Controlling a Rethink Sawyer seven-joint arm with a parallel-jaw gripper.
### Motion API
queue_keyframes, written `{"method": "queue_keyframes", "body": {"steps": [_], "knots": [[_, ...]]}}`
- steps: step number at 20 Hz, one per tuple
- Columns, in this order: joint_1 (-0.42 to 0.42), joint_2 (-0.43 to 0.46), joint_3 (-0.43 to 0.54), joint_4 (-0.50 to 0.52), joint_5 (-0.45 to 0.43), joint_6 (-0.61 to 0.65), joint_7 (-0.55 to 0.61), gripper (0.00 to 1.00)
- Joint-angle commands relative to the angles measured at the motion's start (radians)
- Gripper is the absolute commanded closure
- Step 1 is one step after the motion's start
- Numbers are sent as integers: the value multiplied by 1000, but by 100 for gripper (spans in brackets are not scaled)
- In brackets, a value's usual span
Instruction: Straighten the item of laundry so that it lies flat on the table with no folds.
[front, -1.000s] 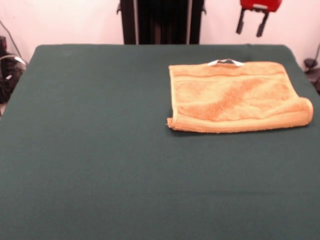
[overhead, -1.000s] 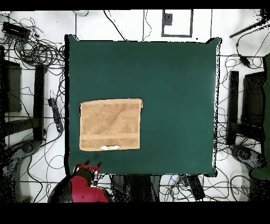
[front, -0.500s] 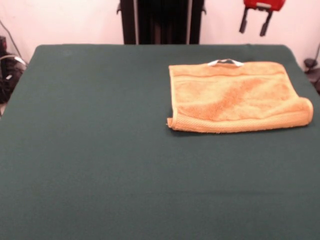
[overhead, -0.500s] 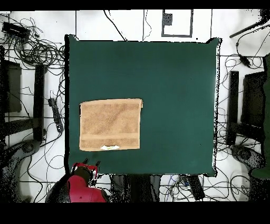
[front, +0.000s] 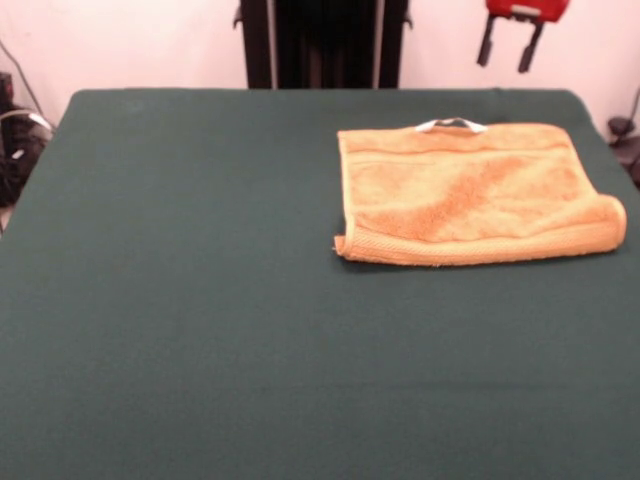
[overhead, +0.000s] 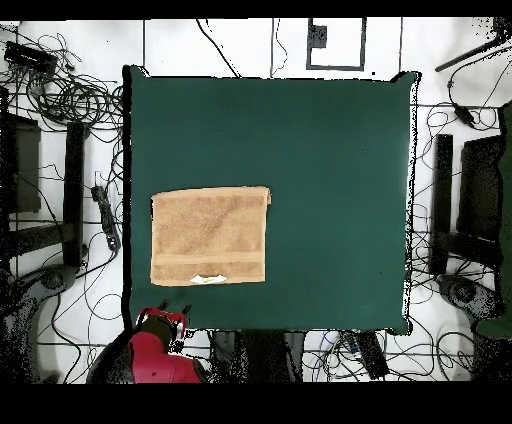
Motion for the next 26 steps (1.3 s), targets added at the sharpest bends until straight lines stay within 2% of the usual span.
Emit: {"method": "queue_keyframes", "body": {"steps": [1,10,17,21,26], "knots": [[8,17,30,14,67,-40,295,0],[-27,17,28,15,5,-94,269,0],[-2,9,1,13,28,-100,261,0],[-30,6,2,4,4,-101,242,0],[35,-24,-66,10,68,-72,231,0]]}}
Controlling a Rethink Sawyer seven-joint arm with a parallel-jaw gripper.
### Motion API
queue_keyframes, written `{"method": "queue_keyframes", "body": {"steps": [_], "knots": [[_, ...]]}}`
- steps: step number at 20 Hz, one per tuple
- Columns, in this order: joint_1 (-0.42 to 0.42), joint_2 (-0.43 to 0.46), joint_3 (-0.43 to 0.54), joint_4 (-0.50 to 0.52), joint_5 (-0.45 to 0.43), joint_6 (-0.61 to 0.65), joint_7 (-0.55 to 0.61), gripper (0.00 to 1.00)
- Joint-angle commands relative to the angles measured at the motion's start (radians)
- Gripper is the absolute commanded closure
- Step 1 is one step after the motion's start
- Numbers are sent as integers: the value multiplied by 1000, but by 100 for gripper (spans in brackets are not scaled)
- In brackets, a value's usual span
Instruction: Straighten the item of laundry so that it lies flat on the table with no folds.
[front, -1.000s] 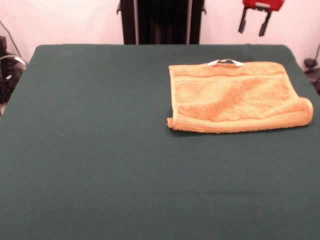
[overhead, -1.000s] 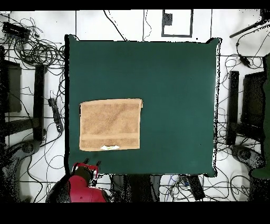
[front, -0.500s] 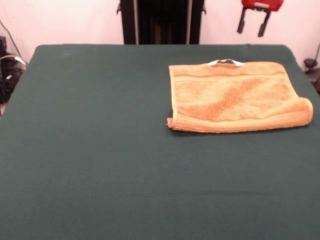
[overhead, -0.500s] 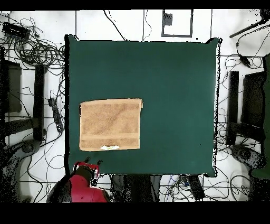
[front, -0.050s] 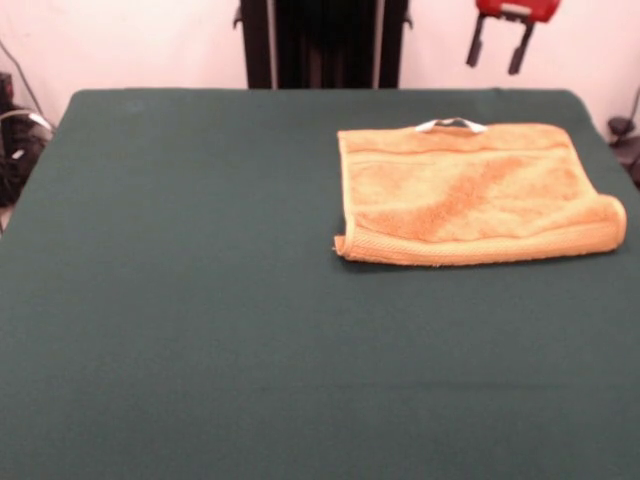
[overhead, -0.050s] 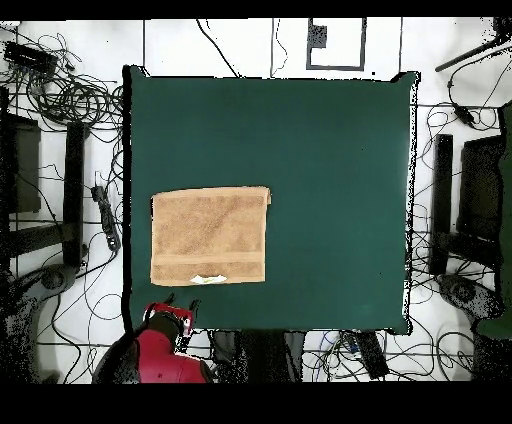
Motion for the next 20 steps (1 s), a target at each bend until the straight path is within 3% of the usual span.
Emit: {"method": "queue_keyframes", "body": {"steps": [1,5,14,17,20], "knots": [[44,-23,-35,7,71,-28,229,0],[42,-37,-85,-14,37,-36,184,0],[-164,-15,-51,-34,-185,-181,186,0],[-304,-64,-53,-47,-357,-203,125,0],[-531,-198,-11,-50,-651,-158,56,0]]}}
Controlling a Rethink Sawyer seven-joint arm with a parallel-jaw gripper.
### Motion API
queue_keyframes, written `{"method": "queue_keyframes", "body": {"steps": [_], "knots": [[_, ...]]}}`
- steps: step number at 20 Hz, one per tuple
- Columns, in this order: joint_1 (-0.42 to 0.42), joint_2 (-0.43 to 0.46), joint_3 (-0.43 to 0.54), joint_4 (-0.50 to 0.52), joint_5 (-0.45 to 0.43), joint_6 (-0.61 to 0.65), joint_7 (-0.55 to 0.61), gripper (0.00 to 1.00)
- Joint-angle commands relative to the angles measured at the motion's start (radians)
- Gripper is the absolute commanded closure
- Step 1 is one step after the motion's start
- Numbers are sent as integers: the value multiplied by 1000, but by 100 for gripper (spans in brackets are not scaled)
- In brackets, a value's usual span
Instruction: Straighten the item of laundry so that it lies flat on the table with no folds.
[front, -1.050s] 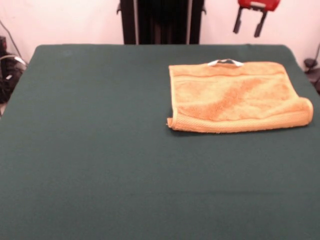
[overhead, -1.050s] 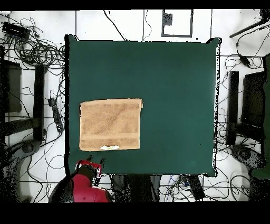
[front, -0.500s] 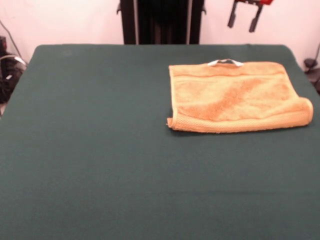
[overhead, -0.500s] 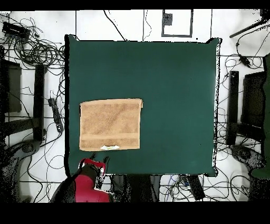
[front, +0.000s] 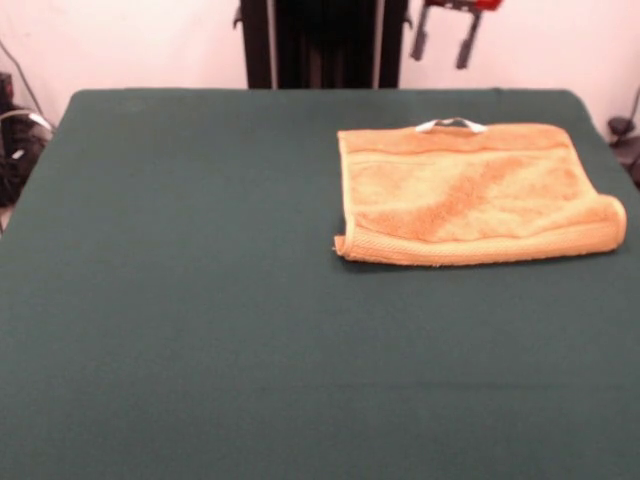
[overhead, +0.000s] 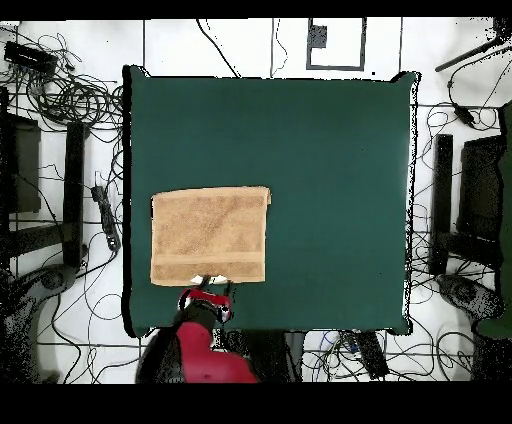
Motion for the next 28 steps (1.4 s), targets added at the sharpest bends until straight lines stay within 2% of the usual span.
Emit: {"method": "queue_keyframes", "body": {"steps": [1,2,3,4,5,7,9,11,14,15,16,19,23,25,28], "knots": [[-365,-203,64,-61,-498,-19,36,0],[-435,-267,86,-73,-624,-2,34,0],[-537,-333,158,-67,-729,53,59,0],[-670,-399,293,-53,-839,127,94,0],[-786,-447,424,-34,-904,189,115,0],[-978,-507,648,4,-922,284,106,0],[-1100,-526,793,17,-866,352,39,0],[-1098,-497,796,4,-802,390,-21,0],[-844,-394,540,-71,-802,332,8,0],[-781,-374,481,-90,-799,313,18,0],[-721,-354,430,-109,-787,302,33,0],[-615,-300,346,-141,-745,336,80,0],[-539,-209,287,-174,-702,299,124,0],[-547,-159,300,-177,-683,348,137,0],[-562,-114,317,-177,-670,345,139,0]]}}
